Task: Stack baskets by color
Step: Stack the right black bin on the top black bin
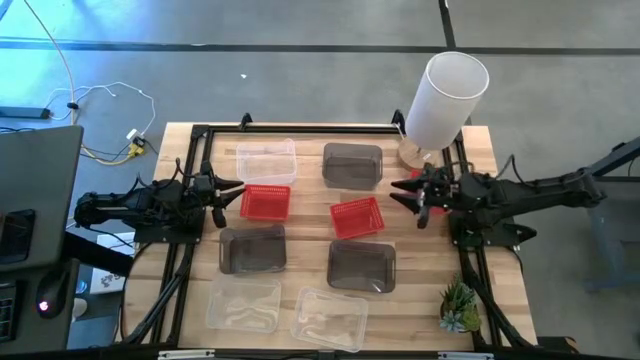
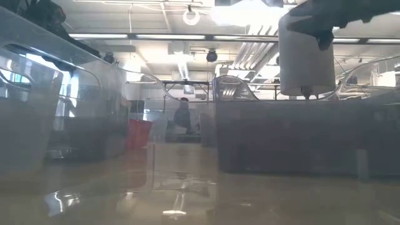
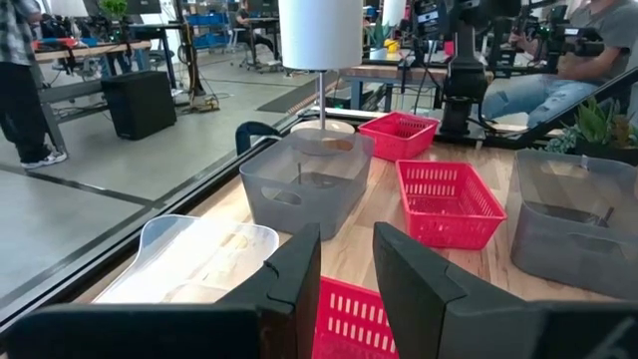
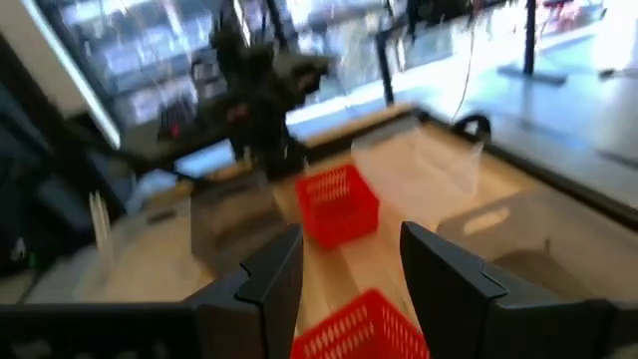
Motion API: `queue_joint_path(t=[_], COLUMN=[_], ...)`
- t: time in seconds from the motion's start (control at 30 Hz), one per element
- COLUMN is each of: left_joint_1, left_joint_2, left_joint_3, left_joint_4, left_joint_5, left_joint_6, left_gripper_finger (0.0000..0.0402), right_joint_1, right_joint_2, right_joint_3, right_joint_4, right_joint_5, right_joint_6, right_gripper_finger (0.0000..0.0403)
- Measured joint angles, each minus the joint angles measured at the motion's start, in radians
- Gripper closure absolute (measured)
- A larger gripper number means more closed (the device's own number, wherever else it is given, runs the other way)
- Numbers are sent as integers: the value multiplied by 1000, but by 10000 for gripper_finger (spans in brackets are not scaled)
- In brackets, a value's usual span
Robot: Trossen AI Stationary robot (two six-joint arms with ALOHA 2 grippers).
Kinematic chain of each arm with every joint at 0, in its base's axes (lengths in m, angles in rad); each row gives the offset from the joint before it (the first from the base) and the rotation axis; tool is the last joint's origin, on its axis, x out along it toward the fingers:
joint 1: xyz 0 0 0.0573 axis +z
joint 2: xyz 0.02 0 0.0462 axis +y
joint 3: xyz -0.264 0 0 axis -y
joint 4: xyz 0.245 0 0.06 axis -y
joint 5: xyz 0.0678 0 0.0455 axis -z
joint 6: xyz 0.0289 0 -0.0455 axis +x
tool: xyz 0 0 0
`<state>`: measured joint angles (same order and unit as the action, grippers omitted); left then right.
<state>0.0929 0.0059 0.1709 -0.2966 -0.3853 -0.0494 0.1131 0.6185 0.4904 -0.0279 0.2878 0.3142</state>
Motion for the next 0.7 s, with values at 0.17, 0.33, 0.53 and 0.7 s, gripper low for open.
queue_joint_path(t=[0.17,0.33,0.53,0.7], left_joint_1=[0,0,0,0], left_joint_2=[0,0,0,0], left_joint_3=[0,0,0,0], left_joint_4=[-8,-20,-23,-22], left_joint_5=[0,0,0,0], left_joint_6=[0,0,0,0], left_gripper_finger=[316,316,316,316], right_joint_1=[0,1,40,86], right_joint_2=[145,286,450,570], right_joint_3=[108,186,269,357], right_joint_4=[-88,-144,-203,-303], right_joint_5=[-86,-181,-215,-205], right_joint_6=[-1,1,26,60], right_gripper_finger=[245,245,245,245])
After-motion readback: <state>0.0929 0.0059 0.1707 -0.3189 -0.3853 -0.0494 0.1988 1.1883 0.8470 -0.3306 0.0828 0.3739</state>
